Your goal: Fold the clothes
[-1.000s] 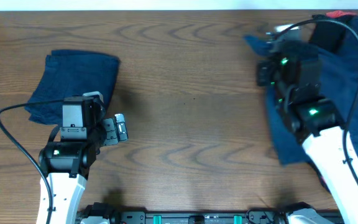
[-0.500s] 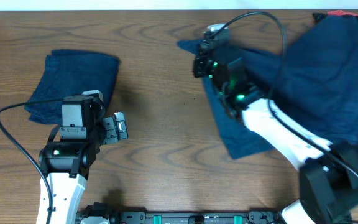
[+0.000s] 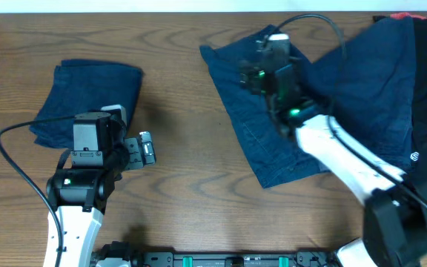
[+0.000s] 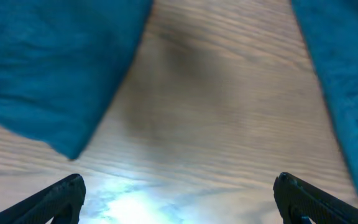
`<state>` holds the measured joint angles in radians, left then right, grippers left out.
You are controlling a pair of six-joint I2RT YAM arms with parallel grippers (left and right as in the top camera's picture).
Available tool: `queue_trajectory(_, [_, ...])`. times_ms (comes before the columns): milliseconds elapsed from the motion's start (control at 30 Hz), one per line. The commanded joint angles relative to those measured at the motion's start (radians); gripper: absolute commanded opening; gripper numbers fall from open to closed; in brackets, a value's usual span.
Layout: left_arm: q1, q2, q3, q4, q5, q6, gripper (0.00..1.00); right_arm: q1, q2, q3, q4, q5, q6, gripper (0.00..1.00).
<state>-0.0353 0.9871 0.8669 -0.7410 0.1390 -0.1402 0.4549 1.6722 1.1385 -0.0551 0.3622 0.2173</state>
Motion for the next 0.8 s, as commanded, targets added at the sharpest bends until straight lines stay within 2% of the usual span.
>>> queue_trajectory(0, [0.003,0.011,0.02,0.025,0.128,-0.055,0.98,-0.077,-0.108,0.011,-0.158,0.109,-0.087,0.99])
queue_trajectory(100, [-0.001,0.044,0.02,0.047,0.235,-0.065,0.98,-0.152,-0.162,0.011,-0.34,0.092,-0.068,0.99])
queue_trajectory(233, [-0.052,0.119,0.02,0.066,0.333,-0.087,0.98,-0.24,-0.201,0.011,-0.463,0.078,-0.078,0.99])
queue_trajectory(500, [-0.267,0.304,0.02,0.13,0.333,-0.264,0.98,-0.348,-0.265,0.011,-0.544,0.078,-0.076,0.99])
queue_trajectory(767, [-0.485,0.512,0.02,0.323,0.333,-0.528,0.98,-0.401,-0.356,0.011,-0.592,0.078,-0.077,0.99])
